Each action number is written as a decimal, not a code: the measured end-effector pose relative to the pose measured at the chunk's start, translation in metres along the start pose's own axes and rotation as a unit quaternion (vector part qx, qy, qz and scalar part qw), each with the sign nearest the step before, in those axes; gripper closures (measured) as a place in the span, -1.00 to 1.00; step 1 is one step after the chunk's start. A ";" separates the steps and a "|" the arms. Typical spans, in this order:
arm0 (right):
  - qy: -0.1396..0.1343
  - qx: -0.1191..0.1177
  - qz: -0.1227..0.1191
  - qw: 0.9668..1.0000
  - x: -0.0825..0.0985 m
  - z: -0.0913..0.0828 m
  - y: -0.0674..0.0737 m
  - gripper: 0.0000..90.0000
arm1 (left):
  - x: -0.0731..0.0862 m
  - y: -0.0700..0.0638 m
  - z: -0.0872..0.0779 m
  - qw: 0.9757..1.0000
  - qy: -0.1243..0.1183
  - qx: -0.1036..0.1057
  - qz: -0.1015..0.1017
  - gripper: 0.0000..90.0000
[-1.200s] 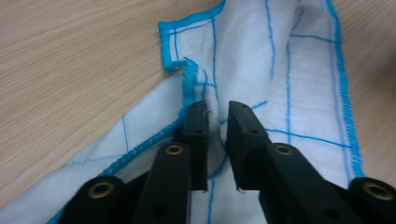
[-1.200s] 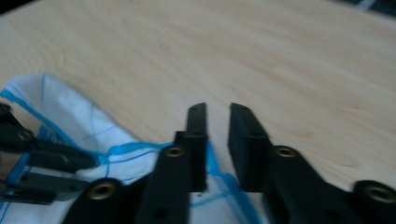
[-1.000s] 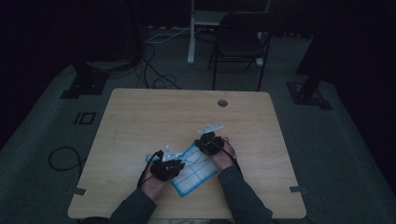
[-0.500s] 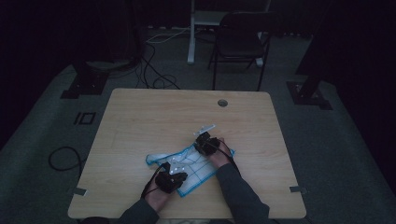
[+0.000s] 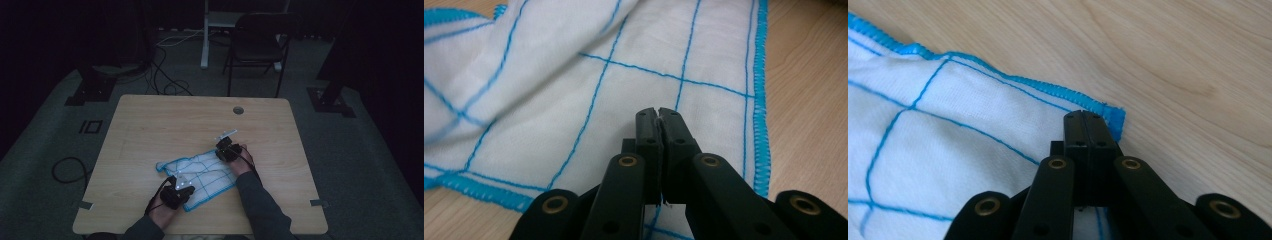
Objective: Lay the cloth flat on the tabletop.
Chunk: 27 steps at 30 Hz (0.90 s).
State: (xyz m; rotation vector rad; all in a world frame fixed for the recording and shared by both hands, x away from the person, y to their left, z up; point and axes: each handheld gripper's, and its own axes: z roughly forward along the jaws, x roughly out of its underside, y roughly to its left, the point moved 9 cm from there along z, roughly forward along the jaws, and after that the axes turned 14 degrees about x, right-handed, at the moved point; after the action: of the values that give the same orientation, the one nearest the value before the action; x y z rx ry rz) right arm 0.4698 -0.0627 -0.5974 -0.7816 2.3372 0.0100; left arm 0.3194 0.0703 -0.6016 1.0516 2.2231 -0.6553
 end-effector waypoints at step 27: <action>0.016 0.049 0.052 0.997 0.012 0.006 -0.063 1.00 | 0.015 0.023 -0.022 1.000 0.007 -0.007 -0.001 0.97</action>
State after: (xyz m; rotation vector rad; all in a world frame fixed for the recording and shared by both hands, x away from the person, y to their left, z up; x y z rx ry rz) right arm 0.5001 -0.1197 -0.5971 -0.6160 2.3860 -0.0714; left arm 0.3232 0.1049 -0.6008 1.0501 2.2383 -0.6340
